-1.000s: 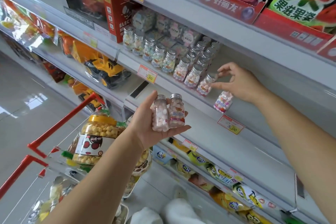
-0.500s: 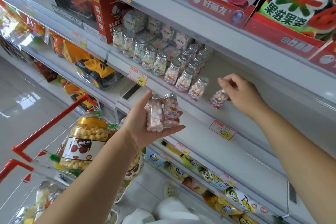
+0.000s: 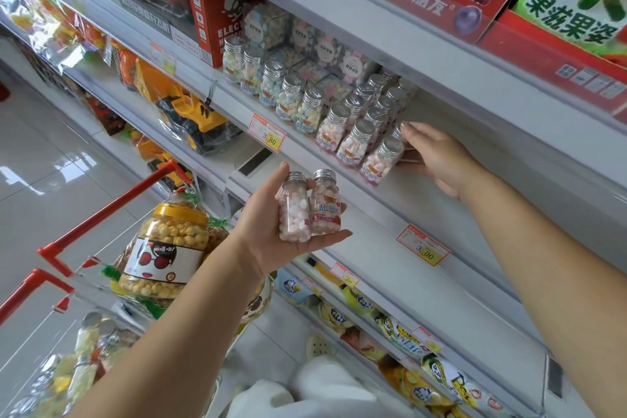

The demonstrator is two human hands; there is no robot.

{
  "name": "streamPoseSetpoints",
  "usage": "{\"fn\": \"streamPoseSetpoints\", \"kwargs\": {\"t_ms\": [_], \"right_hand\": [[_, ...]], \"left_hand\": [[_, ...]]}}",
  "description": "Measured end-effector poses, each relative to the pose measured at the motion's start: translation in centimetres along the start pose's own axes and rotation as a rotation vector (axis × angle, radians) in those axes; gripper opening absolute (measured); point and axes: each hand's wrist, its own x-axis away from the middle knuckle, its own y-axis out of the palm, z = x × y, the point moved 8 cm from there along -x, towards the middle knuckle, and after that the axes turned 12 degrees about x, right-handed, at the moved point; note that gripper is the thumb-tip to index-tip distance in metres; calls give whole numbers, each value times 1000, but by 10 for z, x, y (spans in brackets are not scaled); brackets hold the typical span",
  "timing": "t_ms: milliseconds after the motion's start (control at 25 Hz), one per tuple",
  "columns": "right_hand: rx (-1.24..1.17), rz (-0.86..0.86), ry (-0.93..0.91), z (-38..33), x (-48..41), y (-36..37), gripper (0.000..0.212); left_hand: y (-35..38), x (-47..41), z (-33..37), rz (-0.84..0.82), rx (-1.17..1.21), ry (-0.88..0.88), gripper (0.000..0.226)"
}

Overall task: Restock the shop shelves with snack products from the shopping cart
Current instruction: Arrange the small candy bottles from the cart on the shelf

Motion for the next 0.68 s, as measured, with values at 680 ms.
{"fn": "streamPoseSetpoints", "kwargs": {"t_ms": [680], "right_hand": [[-121,199,109,17,50,27,16]], "left_hand": [[4,-8,-9,-48,-26,-37,56]]}}
